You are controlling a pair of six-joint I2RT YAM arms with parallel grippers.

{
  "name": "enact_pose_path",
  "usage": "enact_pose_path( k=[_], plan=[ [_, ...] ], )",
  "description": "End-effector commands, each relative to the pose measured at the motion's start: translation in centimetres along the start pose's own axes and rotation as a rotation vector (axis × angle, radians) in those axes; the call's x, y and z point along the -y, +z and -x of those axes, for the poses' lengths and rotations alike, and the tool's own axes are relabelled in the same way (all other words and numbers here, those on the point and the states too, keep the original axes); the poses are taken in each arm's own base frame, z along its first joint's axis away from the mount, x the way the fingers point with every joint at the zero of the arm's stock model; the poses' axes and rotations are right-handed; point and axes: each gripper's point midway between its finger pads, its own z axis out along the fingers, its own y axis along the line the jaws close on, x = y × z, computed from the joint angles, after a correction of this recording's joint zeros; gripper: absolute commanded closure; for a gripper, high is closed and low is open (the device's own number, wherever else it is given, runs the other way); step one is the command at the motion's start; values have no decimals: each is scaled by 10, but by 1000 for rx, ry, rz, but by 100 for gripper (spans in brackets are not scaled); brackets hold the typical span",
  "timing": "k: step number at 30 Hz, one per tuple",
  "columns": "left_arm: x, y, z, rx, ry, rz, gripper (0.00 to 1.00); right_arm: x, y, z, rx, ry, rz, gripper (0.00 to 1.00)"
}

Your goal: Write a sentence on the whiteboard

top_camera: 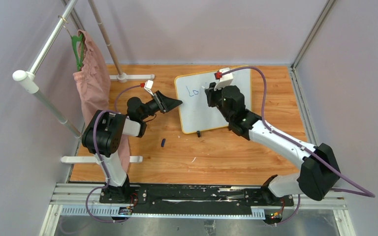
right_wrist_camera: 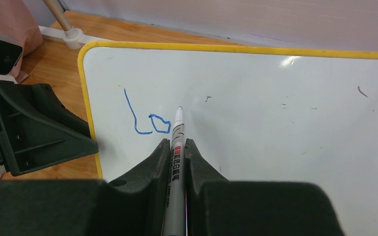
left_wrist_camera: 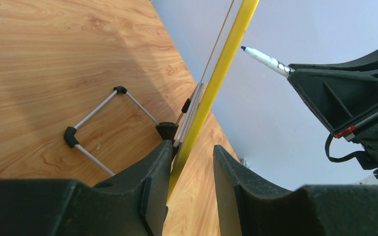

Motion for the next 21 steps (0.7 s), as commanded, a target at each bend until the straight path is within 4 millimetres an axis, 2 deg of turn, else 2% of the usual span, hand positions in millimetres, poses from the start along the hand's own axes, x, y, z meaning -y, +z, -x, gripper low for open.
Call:
enact_pose_path(
  k=[1, 21],
  plan=[
    [12, 2, 3, 1, 42, -50, 59, -3, 5, -1, 10, 22, 22, 100],
    [14, 2, 4, 2, 43, -55, 59, -6, 18, -13, -32, 10, 19, 100]
  ],
)
